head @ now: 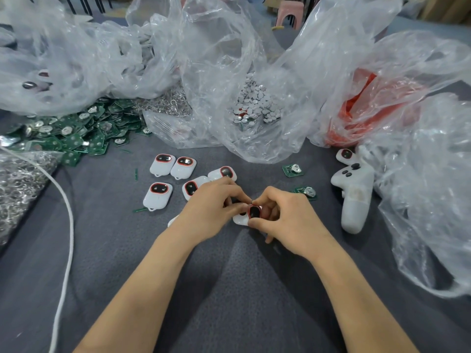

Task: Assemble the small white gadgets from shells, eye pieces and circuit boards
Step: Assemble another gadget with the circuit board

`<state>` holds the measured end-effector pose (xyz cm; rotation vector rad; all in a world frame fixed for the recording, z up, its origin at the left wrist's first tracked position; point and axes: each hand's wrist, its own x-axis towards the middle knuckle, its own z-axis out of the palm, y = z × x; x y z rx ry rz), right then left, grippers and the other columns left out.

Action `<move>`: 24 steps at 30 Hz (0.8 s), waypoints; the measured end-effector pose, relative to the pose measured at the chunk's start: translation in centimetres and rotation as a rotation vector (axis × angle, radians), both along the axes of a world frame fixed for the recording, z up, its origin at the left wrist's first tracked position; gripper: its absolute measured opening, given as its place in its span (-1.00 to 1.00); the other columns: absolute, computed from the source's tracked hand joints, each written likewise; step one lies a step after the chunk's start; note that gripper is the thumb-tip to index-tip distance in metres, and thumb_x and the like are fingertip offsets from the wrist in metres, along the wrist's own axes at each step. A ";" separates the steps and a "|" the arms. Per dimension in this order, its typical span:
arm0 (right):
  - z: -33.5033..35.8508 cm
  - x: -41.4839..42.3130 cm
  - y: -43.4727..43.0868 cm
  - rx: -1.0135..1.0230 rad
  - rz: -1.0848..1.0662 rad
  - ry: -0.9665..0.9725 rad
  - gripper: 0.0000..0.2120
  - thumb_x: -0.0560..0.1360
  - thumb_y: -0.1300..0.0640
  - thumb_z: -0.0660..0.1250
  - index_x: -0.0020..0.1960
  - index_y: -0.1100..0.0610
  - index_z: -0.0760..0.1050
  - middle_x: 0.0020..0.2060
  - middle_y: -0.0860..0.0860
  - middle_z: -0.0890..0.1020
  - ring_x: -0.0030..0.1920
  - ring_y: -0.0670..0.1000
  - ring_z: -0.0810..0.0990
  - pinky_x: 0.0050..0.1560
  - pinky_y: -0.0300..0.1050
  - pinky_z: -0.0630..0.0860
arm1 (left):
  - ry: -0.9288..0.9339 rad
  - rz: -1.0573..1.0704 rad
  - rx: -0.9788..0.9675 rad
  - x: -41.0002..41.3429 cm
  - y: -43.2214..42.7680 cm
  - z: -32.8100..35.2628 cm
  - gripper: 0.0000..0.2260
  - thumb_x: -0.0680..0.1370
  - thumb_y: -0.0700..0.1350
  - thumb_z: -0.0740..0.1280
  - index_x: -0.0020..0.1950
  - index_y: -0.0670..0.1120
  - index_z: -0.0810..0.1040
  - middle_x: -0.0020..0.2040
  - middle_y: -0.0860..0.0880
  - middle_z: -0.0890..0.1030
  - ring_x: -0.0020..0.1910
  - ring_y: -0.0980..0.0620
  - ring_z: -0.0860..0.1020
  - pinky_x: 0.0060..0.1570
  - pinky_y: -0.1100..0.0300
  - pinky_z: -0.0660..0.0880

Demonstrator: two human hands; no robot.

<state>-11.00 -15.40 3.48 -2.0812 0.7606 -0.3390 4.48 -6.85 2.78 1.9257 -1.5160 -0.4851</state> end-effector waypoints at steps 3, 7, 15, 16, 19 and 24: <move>0.0 0.0 0.0 0.033 -0.001 -0.002 -0.79 0.37 0.18 0.52 -0.10 0.15 0.51 -0.43 -0.01 0.60 -0.51 -0.05 0.60 -0.45 -0.22 0.54 | 0.008 0.003 0.001 0.1 0.0 0.0 -0.93 0.48 -0.15 0.44 -0.07 -0.01 0.68 -0.24 0.12 0.47 -0.30 0.20 0.43 -0.24 0.33 0.35; 0.0 0.1 -0.1 0.069 -0.004 -0.002 -0.79 0.37 0.20 0.52 -0.10 0.16 0.50 -0.43 -0.01 0.60 -0.51 -0.05 0.61 -0.46 -0.25 0.52 | 0.055 -0.008 0.017 0.1 0.0 0.2 -0.92 0.48 -0.16 0.44 -0.13 0.04 0.64 -0.29 0.12 0.46 -0.33 0.24 0.43 -0.29 0.35 0.33; -0.2 0.0 -0.3 0.102 -0.004 -0.009 -0.79 0.38 0.23 0.50 -0.12 0.15 0.48 -0.44 -0.01 0.61 -0.51 -0.03 0.61 -0.46 -0.26 0.50 | 0.178 0.006 0.111 0.2 -0.3 0.2 -0.93 0.49 -0.14 0.41 -0.11 0.04 0.64 -0.36 0.07 0.48 -0.37 0.17 0.39 -0.28 0.20 0.34; -0.2 0.0 -0.3 0.106 -0.003 -0.015 -0.80 0.38 0.23 0.50 -0.12 0.15 0.48 -0.44 -0.01 0.61 -0.51 -0.03 0.61 -0.47 -0.27 0.49 | 0.181 0.007 0.119 0.2 -0.4 0.2 -0.92 0.49 -0.14 0.41 -0.12 0.05 0.63 -0.36 0.06 0.48 -0.37 0.16 0.39 -0.28 0.19 0.34; -0.2 0.1 -0.3 0.120 -0.001 -0.026 -0.79 0.37 0.24 0.50 -0.12 0.16 0.48 -0.42 0.02 0.61 -0.51 -0.03 0.61 -0.48 -0.30 0.47 | 0.194 -0.001 0.129 0.3 -0.4 0.3 -0.91 0.49 -0.13 0.41 -0.12 0.07 0.63 -0.35 0.03 0.49 -0.38 0.16 0.38 -0.28 0.19 0.34; -0.2 0.3 -0.4 0.132 -0.005 -0.029 -0.79 0.37 0.25 0.50 -0.12 0.17 0.48 -0.44 0.00 0.61 -0.48 -0.02 0.63 -0.45 -0.22 0.53 | 0.241 -0.027 0.148 0.6 -0.5 0.4 -0.96 0.48 -0.10 0.43 -0.11 0.05 0.64 -0.29 -0.22 0.52 -0.34 0.07 0.38 -0.27 0.11 0.30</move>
